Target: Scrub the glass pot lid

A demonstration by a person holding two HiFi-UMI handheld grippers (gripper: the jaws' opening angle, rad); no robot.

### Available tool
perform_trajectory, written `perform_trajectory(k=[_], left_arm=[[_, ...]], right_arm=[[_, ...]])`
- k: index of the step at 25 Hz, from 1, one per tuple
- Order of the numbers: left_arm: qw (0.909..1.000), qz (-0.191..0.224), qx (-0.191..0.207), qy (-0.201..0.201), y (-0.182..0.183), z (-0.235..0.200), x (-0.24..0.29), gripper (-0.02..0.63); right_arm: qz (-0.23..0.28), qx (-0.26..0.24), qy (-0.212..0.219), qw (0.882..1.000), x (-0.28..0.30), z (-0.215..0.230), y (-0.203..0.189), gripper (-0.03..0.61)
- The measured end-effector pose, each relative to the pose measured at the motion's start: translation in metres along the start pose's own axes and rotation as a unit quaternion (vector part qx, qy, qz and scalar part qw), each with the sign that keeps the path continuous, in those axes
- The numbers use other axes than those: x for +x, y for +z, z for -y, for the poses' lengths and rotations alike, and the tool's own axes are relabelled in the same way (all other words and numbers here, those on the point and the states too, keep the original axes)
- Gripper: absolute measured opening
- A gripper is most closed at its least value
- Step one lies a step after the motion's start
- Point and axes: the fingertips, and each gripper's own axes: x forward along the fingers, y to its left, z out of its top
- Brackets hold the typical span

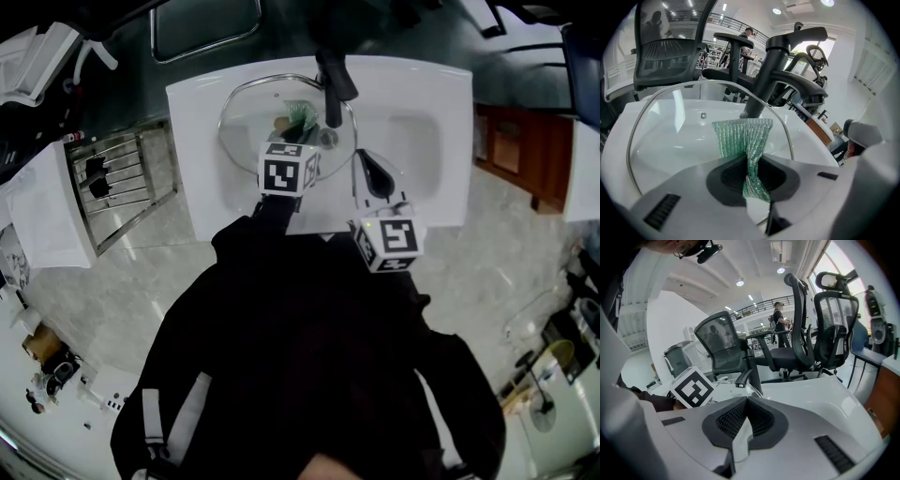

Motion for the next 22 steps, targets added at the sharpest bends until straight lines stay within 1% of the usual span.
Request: perform_trajectory(k=[22], left_arm=[[0.9998, -0.001, 0.012, -0.013, 0.004, 0.023, 0.009, 0.060]], right_arm=[[0.002, 0.005, -0.001, 1.000, -0.004, 0.010, 0.001, 0.003]])
